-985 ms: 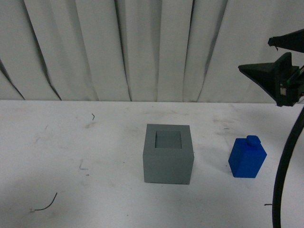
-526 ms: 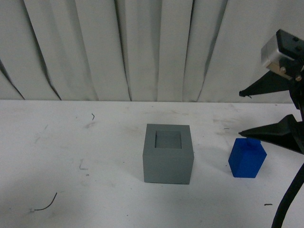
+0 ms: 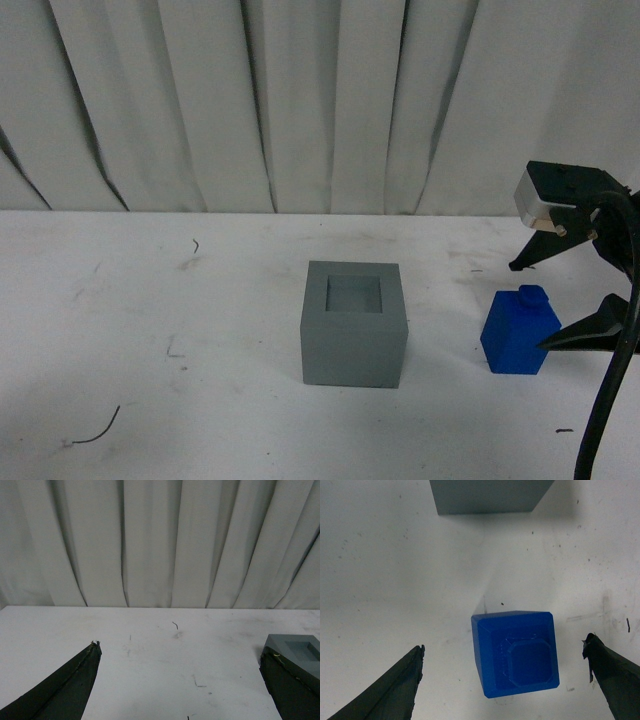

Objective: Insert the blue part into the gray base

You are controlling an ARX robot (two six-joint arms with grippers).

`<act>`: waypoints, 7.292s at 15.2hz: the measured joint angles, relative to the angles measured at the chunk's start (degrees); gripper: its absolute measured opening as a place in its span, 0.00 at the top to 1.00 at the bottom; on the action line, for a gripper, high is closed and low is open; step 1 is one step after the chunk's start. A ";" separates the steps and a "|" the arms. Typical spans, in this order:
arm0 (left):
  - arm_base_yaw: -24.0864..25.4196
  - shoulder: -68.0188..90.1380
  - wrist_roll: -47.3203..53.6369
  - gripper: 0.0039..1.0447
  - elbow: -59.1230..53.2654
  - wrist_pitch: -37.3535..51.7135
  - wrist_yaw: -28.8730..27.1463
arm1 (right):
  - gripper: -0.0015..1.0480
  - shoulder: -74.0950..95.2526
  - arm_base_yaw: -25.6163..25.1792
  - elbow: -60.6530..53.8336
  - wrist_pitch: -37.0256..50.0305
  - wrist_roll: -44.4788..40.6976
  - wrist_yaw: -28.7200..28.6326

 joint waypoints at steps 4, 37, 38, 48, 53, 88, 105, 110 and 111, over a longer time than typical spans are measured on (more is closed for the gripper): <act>0.00 0.00 0.00 0.06 0.00 0.02 0.00 | 0.06 4.02 0.87 3.21 -2.43 -1.57 5.92; 0.00 0.00 0.00 0.06 0.00 0.00 0.00 | 0.55 6.60 21.14 29.07 -19.93 8.35 5.92; 0.00 0.00 0.00 0.06 0.00 0.00 0.00 | 0.55 7.39 21.11 29.90 -20.28 8.46 6.43; 0.00 0.00 0.00 0.06 0.00 0.00 0.00 | 0.55 11.17 20.98 33.81 -20.65 10.12 8.90; 0.00 0.00 0.00 0.06 0.00 0.00 0.00 | 0.55 10.97 21.44 32.24 -17.99 12.31 8.74; 0.00 0.00 0.00 0.06 0.00 0.02 -0.02 | 0.06 -15.76 17.59 -13.79 63.56 64.08 26.10; 0.00 0.00 0.00 0.06 0.00 0.00 0.00 | 0.98 -89.18 -0.79 -74.44 59.34 84.80 32.54; 0.00 0.00 0.00 0.06 0.00 0.02 0.00 | 0.98 -111.51 -0.79 -79.97 46.64 84.80 32.54; 0.00 0.00 0.00 0.06 0.00 0.00 0.00 | 0.98 -116.52 -0.79 -81.13 40.81 84.78 32.50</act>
